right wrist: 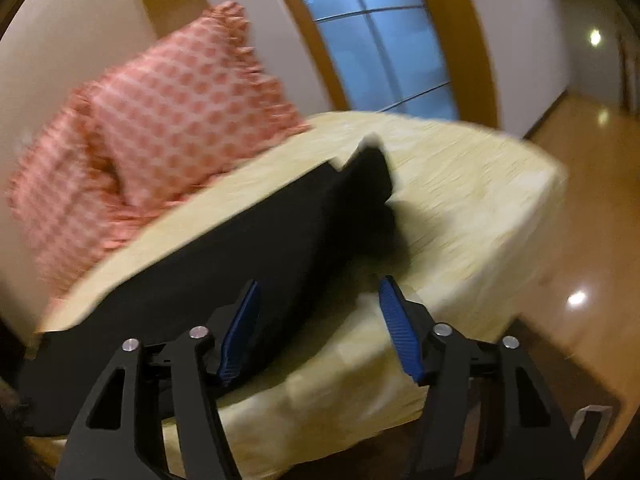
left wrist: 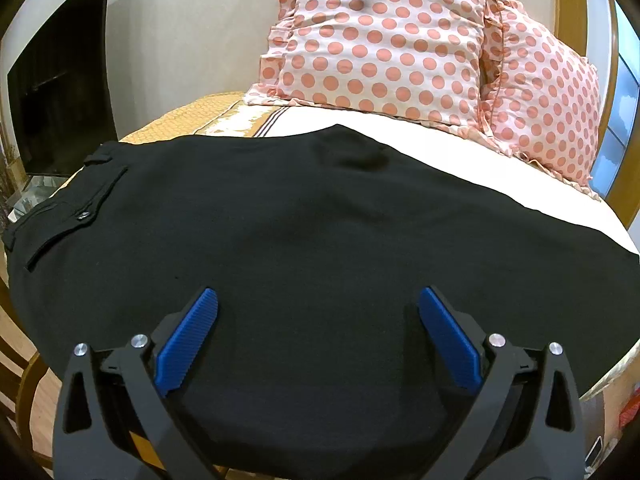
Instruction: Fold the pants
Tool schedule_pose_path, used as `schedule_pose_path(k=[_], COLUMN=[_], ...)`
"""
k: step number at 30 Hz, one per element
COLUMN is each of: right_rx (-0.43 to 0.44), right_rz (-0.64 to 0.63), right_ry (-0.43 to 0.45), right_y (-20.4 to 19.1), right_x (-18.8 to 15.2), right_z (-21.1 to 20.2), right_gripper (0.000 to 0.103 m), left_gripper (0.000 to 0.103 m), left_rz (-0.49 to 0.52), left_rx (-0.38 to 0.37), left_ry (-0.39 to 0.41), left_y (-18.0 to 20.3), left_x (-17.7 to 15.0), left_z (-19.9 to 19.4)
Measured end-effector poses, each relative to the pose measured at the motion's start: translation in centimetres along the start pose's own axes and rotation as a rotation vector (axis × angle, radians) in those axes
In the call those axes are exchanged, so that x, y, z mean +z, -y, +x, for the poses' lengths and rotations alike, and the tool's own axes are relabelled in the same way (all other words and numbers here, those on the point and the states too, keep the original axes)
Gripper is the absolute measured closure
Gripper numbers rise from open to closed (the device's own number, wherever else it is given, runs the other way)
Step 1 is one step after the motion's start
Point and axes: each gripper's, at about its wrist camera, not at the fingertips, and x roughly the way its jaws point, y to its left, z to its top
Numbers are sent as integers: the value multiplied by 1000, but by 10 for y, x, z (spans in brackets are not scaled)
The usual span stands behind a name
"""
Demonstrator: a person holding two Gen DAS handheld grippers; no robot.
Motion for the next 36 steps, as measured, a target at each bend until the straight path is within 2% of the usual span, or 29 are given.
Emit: schedule_pose_path(k=[2,4,8,9,12,15,20,23,27,29,31,33,34,36], right_rx=[-3,-21,-16,-23,-19,10,169,371,601,690,688,655,646,633], right_rz=[-6,50,224,238,257,193,1,-167,-397,-532,-647,-694,-687,-684], right_ry=[15,43,86,86,79,108,129,95,-47,-191,-307,-410,-427,-410], right_y=[-6,3,31,35,39,19,-69,-164,-279,-331,-358,-367,-367,-367], right_x=[-2,1,13,15,19,26,45,40,-9,-59,-105,-137,-142,-142], right_z=[4,6,14,16,20,10,1,3,17,33,49,67,70,70], right_gripper=[45,55,68,78,96,97,97,97,97,97,98,98,98,98], left_gripper=[2,2,2,2,2,2,2,2,2,2,2,2,2,2], left_rz=[1,4,-6,-11,-9,7,9,-4,-17,-28,-40,-60,-70,-100], left_rx=[2,8,-14,-20,-26,-25,-19,-28,-30,-36,-47,-78,-91,-110], left_ry=[1,1,10,14,26,40,47,55,63,65,65,58,57,76], left_y=[0,1,-3,-4,-4,-2,0,-2,-3,-4,-6,-11,-13,-22], left_x=[0,-1,-2,-2,-3,-6,-7,-7,-8,-7,-7,-5,-4,-3], left_z=[0,0,-1,-1,-2,-3,-2,-3,-4,-4,-6,-10,-12,-23])
